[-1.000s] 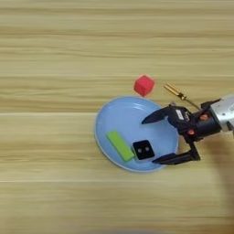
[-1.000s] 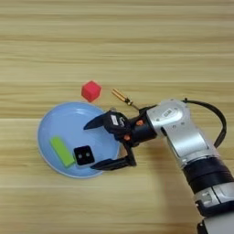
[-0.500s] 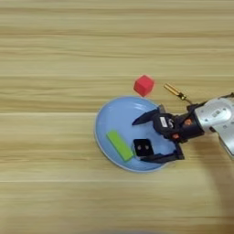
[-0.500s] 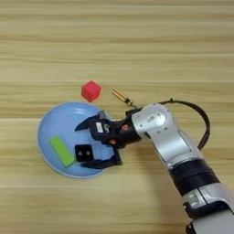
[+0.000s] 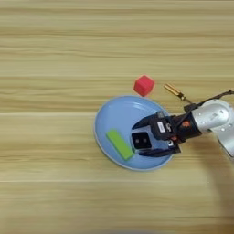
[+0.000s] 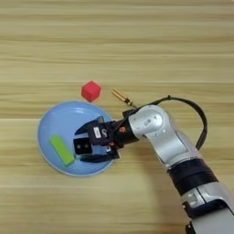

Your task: Move the objects on the table

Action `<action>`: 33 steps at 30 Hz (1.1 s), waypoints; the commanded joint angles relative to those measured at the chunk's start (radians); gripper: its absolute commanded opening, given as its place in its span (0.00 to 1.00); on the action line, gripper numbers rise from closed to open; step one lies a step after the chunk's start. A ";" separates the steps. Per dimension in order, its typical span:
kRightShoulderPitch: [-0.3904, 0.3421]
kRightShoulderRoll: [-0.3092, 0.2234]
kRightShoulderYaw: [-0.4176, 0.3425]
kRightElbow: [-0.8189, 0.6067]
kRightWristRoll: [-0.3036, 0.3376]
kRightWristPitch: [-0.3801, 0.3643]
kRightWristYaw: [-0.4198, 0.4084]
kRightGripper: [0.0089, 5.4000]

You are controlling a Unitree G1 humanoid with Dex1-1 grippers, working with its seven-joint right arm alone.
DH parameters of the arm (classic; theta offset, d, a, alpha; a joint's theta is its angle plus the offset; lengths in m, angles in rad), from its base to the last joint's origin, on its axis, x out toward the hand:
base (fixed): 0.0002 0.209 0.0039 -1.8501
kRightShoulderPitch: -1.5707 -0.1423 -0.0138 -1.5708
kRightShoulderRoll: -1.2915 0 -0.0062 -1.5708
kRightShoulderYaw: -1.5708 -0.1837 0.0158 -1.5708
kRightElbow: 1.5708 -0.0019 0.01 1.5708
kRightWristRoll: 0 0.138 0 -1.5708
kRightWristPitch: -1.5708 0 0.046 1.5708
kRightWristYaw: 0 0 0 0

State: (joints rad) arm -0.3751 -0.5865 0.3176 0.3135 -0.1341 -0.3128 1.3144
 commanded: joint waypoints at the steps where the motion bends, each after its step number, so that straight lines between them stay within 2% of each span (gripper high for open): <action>1: -0.072 -0.034 -0.014 0.001 -0.026 -0.014 -0.058 0.53; 3: -0.074 -0.035 -0.011 0.007 -0.029 -0.018 -0.060 0.50; 15: -0.104 -0.031 0.005 0.085 -0.043 -0.032 -0.065 0.50; 19: -0.127 -0.026 -0.015 0.073 -0.010 -0.016 -0.059 0.50; 23: -0.186 -0.018 -0.065 0.073 0.059 0.047 -0.044 0.49; 27: -0.263 -0.009 -0.116 0.133 0.105 0.094 -0.051 0.46; 33: -0.326 -0.006 -0.152 0.224 0.126 0.106 -0.061 0.46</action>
State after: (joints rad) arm -0.5985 -0.5702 0.2059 0.5449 -0.0309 -0.2053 1.2939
